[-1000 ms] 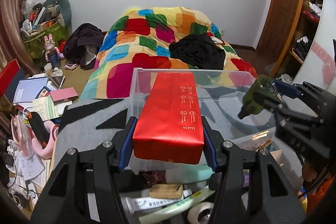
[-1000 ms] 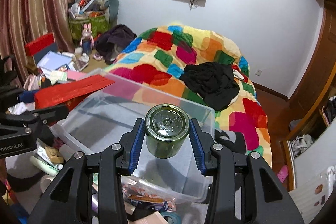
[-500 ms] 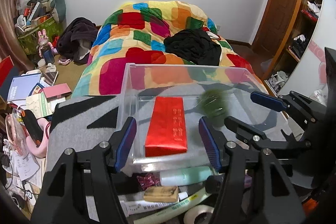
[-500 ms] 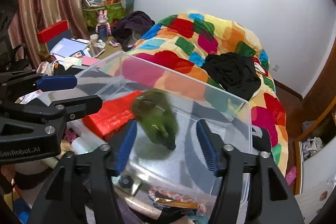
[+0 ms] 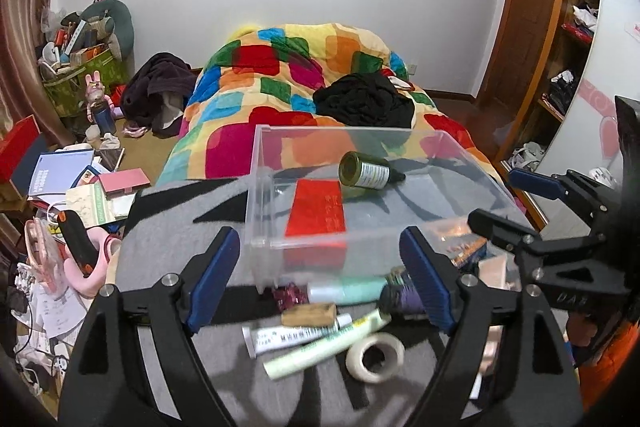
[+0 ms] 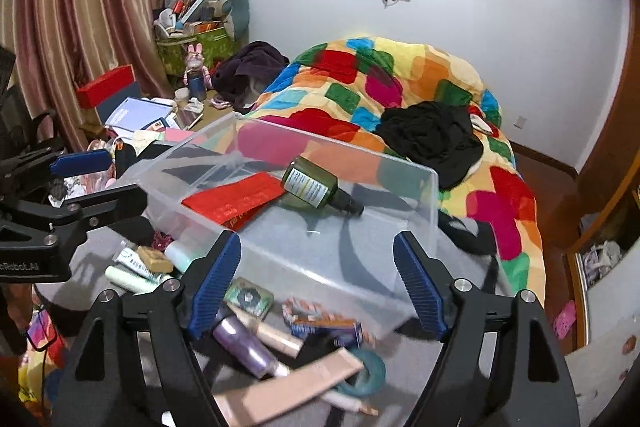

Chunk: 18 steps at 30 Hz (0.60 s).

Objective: Organize objects
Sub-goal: 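Grasp the white tape roll with the left tool while the right tool grasps the black bottle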

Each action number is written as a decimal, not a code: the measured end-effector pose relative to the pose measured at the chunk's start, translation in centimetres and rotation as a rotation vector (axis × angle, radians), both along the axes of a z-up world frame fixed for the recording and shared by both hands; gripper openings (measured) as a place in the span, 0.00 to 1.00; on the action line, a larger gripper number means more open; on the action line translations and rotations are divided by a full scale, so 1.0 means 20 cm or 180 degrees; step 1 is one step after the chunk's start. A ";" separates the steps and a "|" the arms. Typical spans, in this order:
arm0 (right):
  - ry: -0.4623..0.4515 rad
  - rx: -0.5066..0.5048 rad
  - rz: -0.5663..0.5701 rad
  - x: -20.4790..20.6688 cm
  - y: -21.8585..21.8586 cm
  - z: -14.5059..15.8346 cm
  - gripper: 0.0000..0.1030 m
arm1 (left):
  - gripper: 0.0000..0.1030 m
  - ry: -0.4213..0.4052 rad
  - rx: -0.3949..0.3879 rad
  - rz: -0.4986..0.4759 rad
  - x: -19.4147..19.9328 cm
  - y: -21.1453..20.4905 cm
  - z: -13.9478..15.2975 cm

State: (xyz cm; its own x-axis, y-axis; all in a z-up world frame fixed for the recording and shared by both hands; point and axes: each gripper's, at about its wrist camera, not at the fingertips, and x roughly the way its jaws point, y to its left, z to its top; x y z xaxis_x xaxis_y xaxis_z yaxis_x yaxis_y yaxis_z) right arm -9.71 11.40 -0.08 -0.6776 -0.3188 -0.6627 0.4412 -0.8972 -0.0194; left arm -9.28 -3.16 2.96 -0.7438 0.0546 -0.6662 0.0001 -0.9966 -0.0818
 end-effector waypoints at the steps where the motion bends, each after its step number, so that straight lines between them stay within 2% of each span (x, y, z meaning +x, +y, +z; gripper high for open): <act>1: -0.0011 -0.0020 -0.0010 0.01 0.01 0.00 0.74 | 0.80 -0.0004 -0.0005 -0.0007 0.02 0.00 -0.01; 7: -0.0149 -0.0032 0.0087 0.08 0.00 -0.08 0.74 | 0.80 -0.0098 -0.0001 -0.0035 0.12 0.04 -0.08; 13: -0.0425 -0.0038 0.0236 0.08 -0.04 -0.22 0.74 | 0.80 -0.0296 0.0027 -0.0077 0.18 0.08 -0.21; 18: -0.0471 -0.0017 0.0362 0.08 -0.08 -0.25 0.74 | 0.80 -0.0389 0.0042 -0.0089 0.23 0.09 -0.28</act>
State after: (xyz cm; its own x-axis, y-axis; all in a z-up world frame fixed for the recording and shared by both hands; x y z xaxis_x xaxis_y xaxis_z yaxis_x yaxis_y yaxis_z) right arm -8.19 9.83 -5.08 -0.5322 -0.3915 -0.7506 0.5374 -0.8413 0.0578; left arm -4.64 -1.29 -2.68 -0.6551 0.0835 -0.7509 -0.0170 -0.9952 -0.0959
